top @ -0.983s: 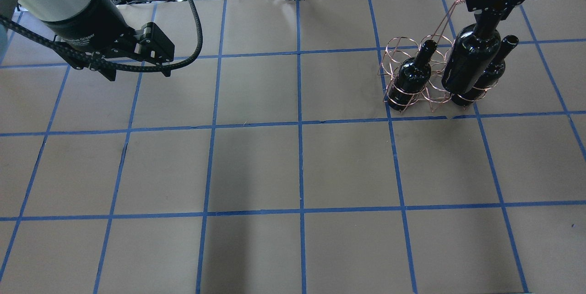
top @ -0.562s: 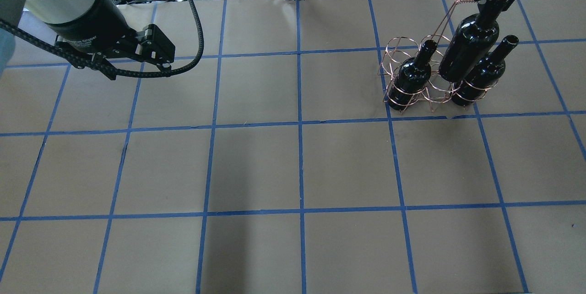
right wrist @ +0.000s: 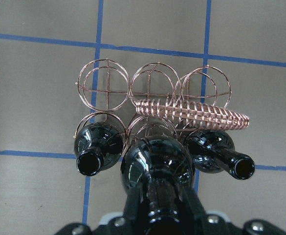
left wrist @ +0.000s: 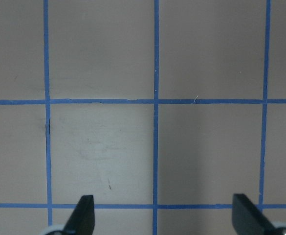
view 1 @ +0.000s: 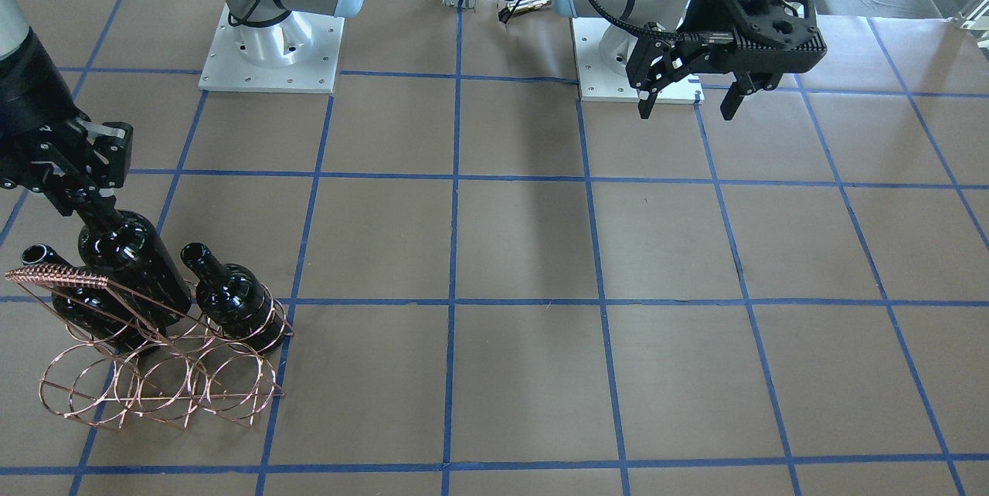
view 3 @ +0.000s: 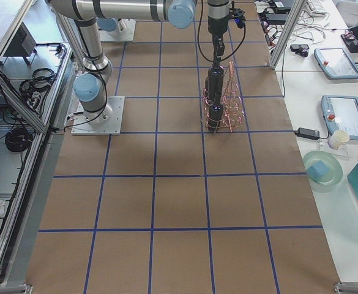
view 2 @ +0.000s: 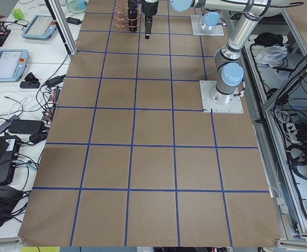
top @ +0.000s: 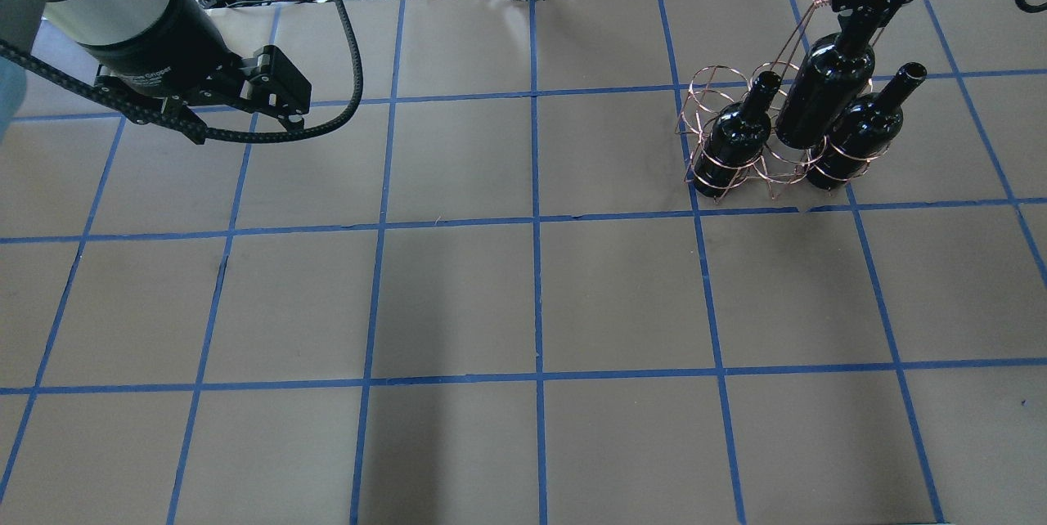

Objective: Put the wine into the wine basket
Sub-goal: 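Tilt the bottle and push it into the empty rack slot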

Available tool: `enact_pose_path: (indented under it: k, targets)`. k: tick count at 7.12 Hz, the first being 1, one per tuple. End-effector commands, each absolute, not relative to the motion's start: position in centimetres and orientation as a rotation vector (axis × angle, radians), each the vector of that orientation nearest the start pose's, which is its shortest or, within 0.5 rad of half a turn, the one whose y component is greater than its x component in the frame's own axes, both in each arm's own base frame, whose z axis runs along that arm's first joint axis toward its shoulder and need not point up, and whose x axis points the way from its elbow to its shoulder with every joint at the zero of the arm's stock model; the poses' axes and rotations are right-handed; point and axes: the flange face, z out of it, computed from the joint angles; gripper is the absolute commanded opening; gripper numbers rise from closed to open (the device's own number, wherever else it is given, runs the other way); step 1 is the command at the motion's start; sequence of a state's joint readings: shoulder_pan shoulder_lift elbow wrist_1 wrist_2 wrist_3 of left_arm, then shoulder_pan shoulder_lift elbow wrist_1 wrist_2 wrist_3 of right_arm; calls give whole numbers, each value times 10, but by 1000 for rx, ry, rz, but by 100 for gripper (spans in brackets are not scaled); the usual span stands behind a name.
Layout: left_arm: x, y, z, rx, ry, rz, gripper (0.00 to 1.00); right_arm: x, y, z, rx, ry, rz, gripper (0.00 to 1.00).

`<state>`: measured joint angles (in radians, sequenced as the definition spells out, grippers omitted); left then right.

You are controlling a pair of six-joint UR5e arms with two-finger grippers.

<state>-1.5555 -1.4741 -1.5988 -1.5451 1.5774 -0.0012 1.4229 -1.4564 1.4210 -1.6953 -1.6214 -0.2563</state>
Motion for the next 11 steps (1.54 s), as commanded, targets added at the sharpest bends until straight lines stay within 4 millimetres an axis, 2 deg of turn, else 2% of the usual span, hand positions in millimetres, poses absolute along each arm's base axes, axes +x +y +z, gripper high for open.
enact_pose_path:
  k: [1,2,7,9,11]
  targets:
    - [-126,-461,523,-27,3131,-149,100,28,-572,508,-244,3189,-237,0]
    - [-126,-461,521,-27,3133,-144,100,19,-571,506,-242,3191,-226,0]
    - [-125,-461,522,-25,3130,-142,100,23,-573,495,-261,3148,-243,0]
    - [-124,-460,523,-27,3127,-144,100,22,-575,476,-271,3147,-255,0]
    - [-124,-459,524,-27,3126,-146,100,21,-587,449,-328,3129,-225,0]
